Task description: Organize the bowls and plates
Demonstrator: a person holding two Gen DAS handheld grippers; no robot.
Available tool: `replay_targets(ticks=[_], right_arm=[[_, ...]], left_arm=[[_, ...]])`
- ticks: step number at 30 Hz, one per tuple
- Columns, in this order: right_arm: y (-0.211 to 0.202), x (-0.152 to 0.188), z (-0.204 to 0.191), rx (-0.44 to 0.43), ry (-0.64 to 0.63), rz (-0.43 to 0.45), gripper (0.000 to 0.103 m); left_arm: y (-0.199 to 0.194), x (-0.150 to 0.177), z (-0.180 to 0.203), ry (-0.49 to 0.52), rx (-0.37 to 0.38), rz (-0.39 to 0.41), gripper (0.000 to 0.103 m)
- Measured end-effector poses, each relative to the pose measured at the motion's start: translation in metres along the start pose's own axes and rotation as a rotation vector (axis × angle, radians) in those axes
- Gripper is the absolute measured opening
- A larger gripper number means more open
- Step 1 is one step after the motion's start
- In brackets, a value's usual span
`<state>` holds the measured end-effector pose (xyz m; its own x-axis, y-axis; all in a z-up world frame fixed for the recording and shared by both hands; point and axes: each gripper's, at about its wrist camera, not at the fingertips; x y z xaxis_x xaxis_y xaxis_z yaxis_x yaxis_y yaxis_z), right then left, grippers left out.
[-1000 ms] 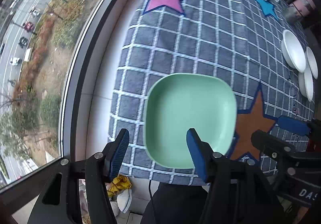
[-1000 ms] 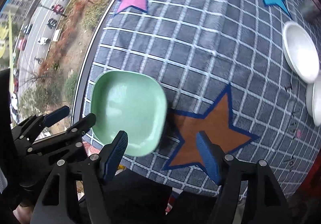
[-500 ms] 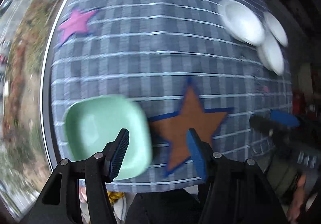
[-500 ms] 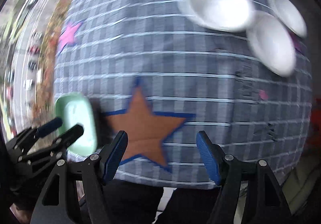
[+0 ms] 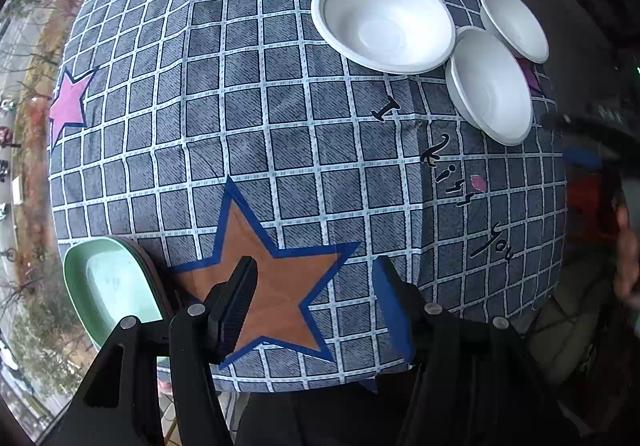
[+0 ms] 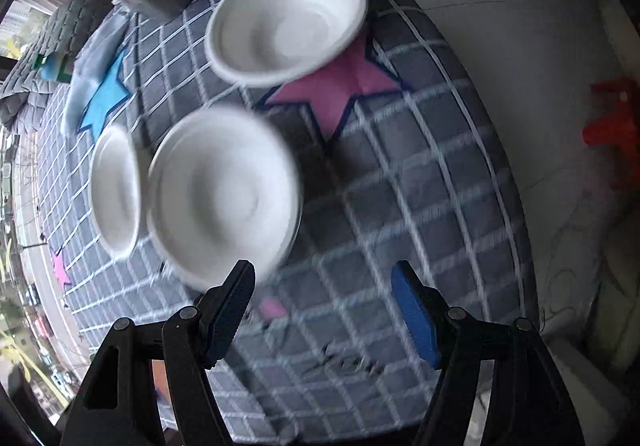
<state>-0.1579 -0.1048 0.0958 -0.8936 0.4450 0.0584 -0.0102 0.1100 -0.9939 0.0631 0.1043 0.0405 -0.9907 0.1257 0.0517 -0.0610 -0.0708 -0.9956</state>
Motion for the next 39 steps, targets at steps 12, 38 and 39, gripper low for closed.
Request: replay_targets(ticks=[12,38,39], right_arm=[[0.051,-0.021,-0.029,-0.026,-0.193,-0.072,0.024],[-0.022,0.041,0.026,-0.209,-0.245,-0.105,0.089],[-0.025,0.032,0.032,-0.195,-0.228,-0.078,0.089]], left_arm=[[0.011,-0.067,-0.003,-0.309,0.118,0.075,0.065],[0.068,-0.089,0.014,-0.426,0.137,0.039,0.025],[0.068,-0.079,0.014,-0.423,0.130,0.031,0.025]])
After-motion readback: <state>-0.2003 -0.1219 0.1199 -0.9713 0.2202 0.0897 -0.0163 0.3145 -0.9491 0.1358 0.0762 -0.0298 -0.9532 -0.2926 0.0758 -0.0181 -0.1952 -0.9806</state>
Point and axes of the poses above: each gripper's, at about its wrist camera, not at the fingertips, and y roughly the way its jaws point, z to its right, x to its underside, and after that the axes turned 3 degrees about -y, right-handed
